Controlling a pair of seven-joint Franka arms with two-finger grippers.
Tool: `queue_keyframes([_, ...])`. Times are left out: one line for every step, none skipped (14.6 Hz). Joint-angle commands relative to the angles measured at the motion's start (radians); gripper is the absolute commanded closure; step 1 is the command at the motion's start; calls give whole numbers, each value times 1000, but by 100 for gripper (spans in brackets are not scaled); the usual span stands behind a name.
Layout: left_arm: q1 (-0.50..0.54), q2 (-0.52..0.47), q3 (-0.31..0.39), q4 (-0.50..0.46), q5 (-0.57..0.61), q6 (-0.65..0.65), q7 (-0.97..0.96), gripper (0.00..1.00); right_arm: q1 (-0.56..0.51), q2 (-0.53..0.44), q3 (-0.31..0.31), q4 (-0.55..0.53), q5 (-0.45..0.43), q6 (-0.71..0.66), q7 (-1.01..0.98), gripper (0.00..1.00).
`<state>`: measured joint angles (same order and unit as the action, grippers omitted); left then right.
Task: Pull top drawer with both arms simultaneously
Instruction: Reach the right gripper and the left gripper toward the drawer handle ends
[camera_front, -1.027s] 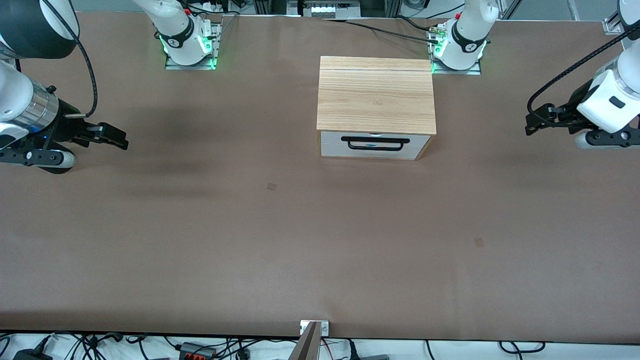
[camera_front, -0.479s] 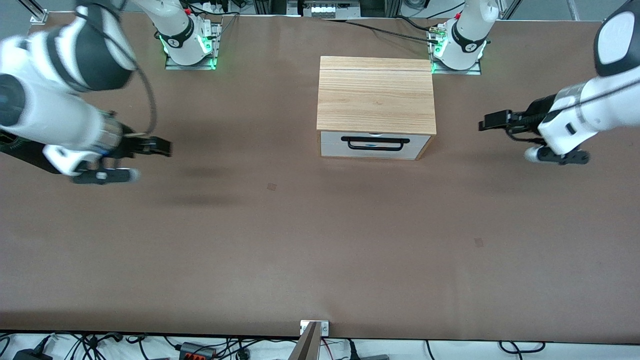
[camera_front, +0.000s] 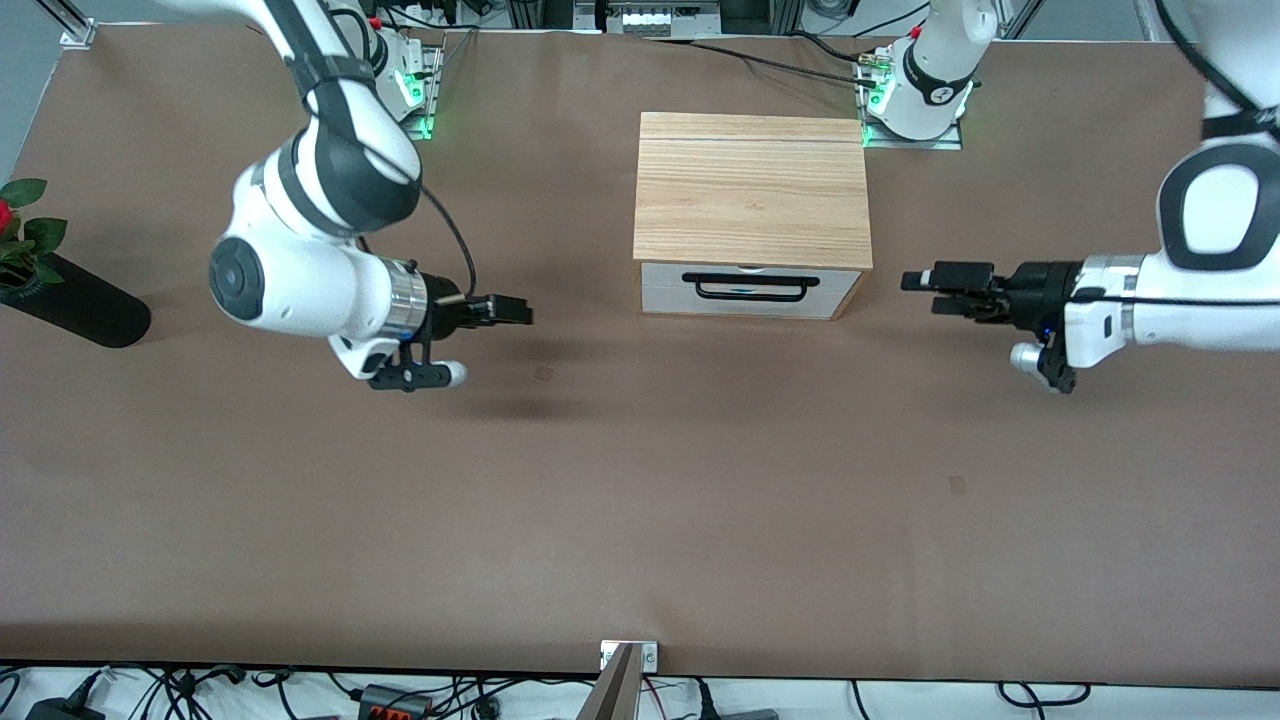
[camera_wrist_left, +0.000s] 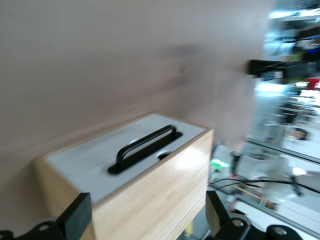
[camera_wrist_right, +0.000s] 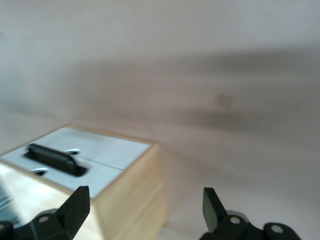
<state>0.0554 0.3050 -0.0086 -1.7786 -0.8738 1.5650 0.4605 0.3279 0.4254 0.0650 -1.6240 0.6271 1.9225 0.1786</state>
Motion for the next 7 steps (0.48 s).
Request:
queue_keyframes([32,55,-2,-94,-150,27,214,0,83,47,-4,19,69,128,-65,0])
queue_keyframes([40,81,-2,-126,-198,26,280,0,112,61,-4,19,94,186,-80,0])
queue_keyframes([40,95,-2,-158,-244,26,329,0,123,94,-4,19,162,217,-123,0])
queue_keyframes([38,111,-4,-189,-293,26,369,0,138,111,5,21,254,228,-198,0])
queue_keyframes([34,132,-4,-214,-341,26,424,0,149,133,9,21,376,262,-294,0])
queue_keyframes([29,158,-5,-226,-370,24,476,2,164,148,9,18,481,283,-406,0])
queue_keyframes([26,176,-5,-229,-385,21,506,4,178,168,9,13,572,283,-527,0])
